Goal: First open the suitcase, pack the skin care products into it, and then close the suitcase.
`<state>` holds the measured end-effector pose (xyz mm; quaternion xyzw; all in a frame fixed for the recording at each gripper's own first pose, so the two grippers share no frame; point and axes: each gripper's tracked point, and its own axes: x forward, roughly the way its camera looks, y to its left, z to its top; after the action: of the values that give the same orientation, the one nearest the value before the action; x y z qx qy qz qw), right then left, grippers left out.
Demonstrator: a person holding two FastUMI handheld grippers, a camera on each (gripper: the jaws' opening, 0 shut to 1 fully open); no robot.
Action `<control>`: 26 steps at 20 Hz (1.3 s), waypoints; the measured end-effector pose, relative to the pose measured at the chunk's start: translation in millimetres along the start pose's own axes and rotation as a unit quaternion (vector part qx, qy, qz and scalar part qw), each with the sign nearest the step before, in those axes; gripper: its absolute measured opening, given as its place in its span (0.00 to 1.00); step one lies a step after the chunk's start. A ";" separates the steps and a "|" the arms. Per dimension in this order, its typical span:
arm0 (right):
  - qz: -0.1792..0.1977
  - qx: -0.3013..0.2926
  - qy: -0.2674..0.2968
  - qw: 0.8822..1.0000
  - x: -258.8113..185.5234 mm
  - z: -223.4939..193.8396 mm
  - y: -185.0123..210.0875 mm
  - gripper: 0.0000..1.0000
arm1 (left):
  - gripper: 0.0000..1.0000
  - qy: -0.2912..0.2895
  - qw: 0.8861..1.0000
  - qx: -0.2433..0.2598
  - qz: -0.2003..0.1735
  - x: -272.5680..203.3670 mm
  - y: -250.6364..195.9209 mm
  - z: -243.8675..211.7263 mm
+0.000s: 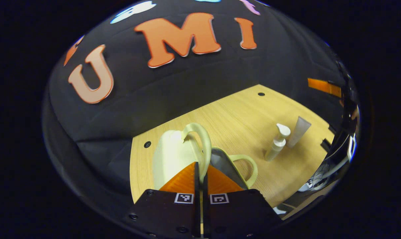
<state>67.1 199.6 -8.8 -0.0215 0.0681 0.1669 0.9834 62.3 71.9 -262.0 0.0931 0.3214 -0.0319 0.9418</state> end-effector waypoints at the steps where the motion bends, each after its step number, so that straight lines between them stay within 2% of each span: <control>1: 0.004 0.003 -0.003 1.000 0.4 2.6 11.7 0.95 | 0.04 -0.006 1.000 -0.015 -0.003 -0.7 8.3 -2.5; 4: 0.008 0.005 -0.007 1.000 -1.8 6.8 46.4 0.95 | 0.03 -0.021 0.998 -0.053 -0.012 -12.9 50.3 -14.4; 5: 0.011 0.006 -0.010 1.000 -1.6 10.4 57.4 0.95 | 0.06 -0.020 0.999 -0.049 0.000 -18.9 79.0 -21.1; 7: 0.015 0.007 -0.015 1.000 -1.4 16.5 78.9 0.95 | 0.03 -0.019 0.999 -0.035 0.027 -29.3 128.1 -34.5; 9: 0.018 0.004 -0.015 1.000 -0.2 17.1 96.0 0.95 | 0.03 -0.015 0.998 -0.052 0.040 -32.9 153.2 -50.4; 10: 0.019 0.003 -0.014 1.000 -0.7 17.3 103.8 1.00 | 0.03 -0.021 0.996 -0.076 0.035 -34.3 163.7 -54.8; 11: 0.019 0.002 -0.012 1.000 0.1 17.0 110.1 0.95 | 0.03 -0.030 0.992 -0.118 0.023 -33.9 171.1 -57.6; 12: 0.019 -0.001 -0.012 1.000 0.6 17.6 115.2 1.00 | 0.06 -0.040 0.987 -0.158 0.014 -36.4 180.0 -60.4; 13: 0.019 -0.006 -0.012 1.000 2.1 17.6 120.1 0.95 | 0.03 -0.046 0.982 -0.184 0.018 -41.1 197.8 -68.8; 14: 0.020 -0.011 -0.012 1.000 2.2 16.4 123.4 1.00 | 0.03 -0.040 0.979 -0.199 0.030 -42.3 214.4 -83.1; 15: 0.019 -0.014 -0.007 1.000 2.6 12.8 125.7 1.00 | 0.03 -0.033 0.976 -0.210 0.039 -47.7 231.3 -99.6; 16: 0.018 -0.014 -0.003 1.000 2.8 9.7 127.2 0.95 | 0.03 -0.025 0.973 -0.222 0.050 -40.9 246.9 -119.0; 18: 0.015 -0.009 0.003 1.000 3.7 7.9 129.3 0.95 | 0.02 -0.016 0.964 -0.262 0.045 -19.1 266.6 -155.9; 21: 0.010 -0.002 0.012 1.000 6.6 4.5 129.0 0.95 | 0.02 -0.010 0.943 -0.332 0.035 5.6 281.0 -205.5; 22: 0.008 -0.003 0.016 1.000 7.5 2.3 129.0 1.00 | 0.02 -0.005 0.939 -0.341 0.032 11.0 284.9 -219.9; 23: 0.007 -0.006 0.019 1.000 9.1 1.4 129.2 1.00 | 0.02 0.001 0.939 -0.343 0.031 16.0 287.0 -233.4; 24: 0.004 -0.010 0.023 1.000 8.4 -0.2 129.1 0.95 | 0.02 0.008 0.939 -0.342 0.030 20.5 287.9 -247.3; 26: 0.001 -0.013 0.027 1.000 10.1 -3.4 131.3 0.95 | 0.02 0.024 0.937 -0.347 0.021 32.6 294.3 -273.3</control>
<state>32.6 326.6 -16.2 -0.0386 0.0928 0.1678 0.9807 -40.5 414.0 -448.5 -0.2316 0.3328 0.1040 0.9082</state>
